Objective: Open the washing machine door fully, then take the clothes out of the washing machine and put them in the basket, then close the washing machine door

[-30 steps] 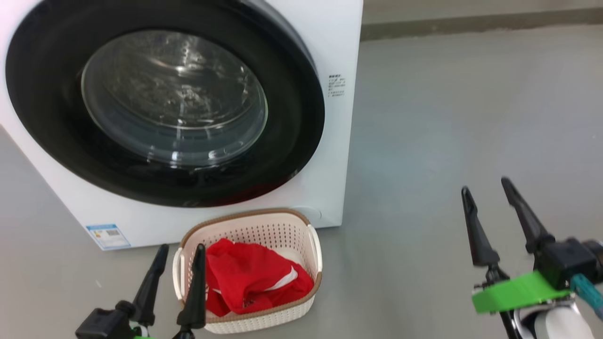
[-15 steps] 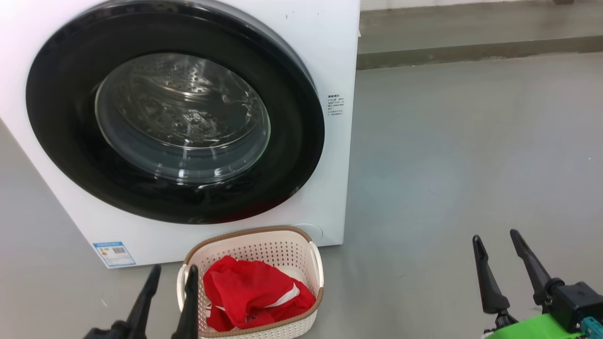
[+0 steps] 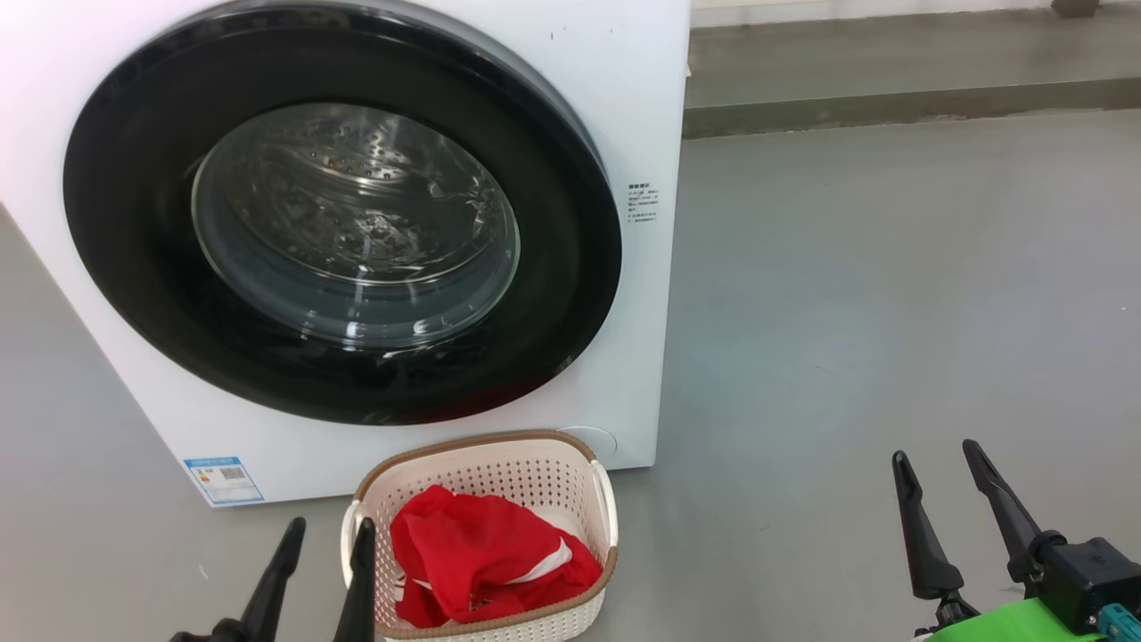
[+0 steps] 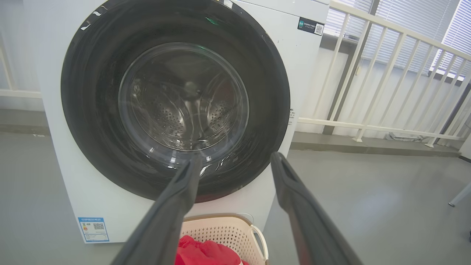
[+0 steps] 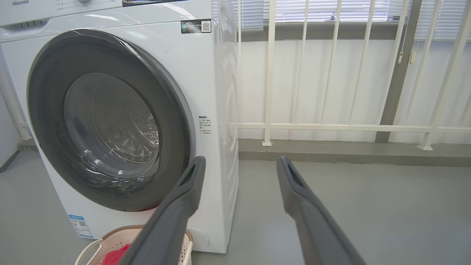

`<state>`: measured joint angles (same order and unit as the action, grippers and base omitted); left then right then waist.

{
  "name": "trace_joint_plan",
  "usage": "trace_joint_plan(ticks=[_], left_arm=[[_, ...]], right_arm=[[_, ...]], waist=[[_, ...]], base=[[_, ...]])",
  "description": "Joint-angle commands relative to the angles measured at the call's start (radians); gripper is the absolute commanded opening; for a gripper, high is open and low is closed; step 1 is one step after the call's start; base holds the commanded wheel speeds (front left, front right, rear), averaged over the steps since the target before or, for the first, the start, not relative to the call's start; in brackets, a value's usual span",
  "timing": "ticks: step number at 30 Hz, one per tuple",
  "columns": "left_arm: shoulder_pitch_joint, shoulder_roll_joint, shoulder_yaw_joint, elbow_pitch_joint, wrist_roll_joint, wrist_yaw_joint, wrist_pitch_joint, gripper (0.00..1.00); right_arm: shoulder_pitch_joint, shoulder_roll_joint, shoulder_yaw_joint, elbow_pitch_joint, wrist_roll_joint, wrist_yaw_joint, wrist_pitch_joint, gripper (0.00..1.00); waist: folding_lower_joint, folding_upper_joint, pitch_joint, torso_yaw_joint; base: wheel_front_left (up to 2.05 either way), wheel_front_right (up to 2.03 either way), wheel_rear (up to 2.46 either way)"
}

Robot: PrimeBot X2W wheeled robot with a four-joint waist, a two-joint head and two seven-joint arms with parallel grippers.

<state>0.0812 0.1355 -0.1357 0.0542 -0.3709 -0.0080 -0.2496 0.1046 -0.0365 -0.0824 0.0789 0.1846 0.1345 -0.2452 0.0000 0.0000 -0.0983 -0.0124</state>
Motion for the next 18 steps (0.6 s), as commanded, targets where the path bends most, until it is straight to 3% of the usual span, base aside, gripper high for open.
trace_joint_plan(ticks=[1,2,7,14,18], left_arm=[[-0.029,0.012,0.031,-0.025,-0.003,0.005,-0.011,1.00],[0.000,0.000,0.000,0.000,-0.004,0.000,0.002,0.00],[0.022,-0.021,-0.007,0.068,-0.007,0.000,0.004,0.00],[0.010,-0.025,0.008,0.075,-0.076,-0.007,0.025,0.00],[0.003,-0.027,0.016,0.079,-0.115,-0.011,0.036,0.00]], right_arm=[[-0.010,-0.014,0.020,-0.030,0.004,-0.004,0.001,1.00],[0.000,0.000,-0.001,0.000,0.000,0.000,0.000,0.00],[0.028,0.017,0.001,0.071,0.002,0.000,0.000,0.00],[0.015,0.015,-0.002,0.076,0.082,0.000,0.021,0.00],[0.007,0.014,-0.002,0.079,0.128,0.000,0.032,0.00]], waist=[[0.0000,0.0000,0.002,0.004],[0.0000,0.0000,0.002,0.003],[0.0000,0.0000,0.002,0.004],[0.0023,0.0000,0.005,0.004],[0.0002,0.0000,0.010,0.004]], base=[[0.00,0.00,0.00],[0.00,0.00,0.00],[0.00,0.00,0.00],[0.00,0.00,0.00],[0.00,0.00,0.00]])
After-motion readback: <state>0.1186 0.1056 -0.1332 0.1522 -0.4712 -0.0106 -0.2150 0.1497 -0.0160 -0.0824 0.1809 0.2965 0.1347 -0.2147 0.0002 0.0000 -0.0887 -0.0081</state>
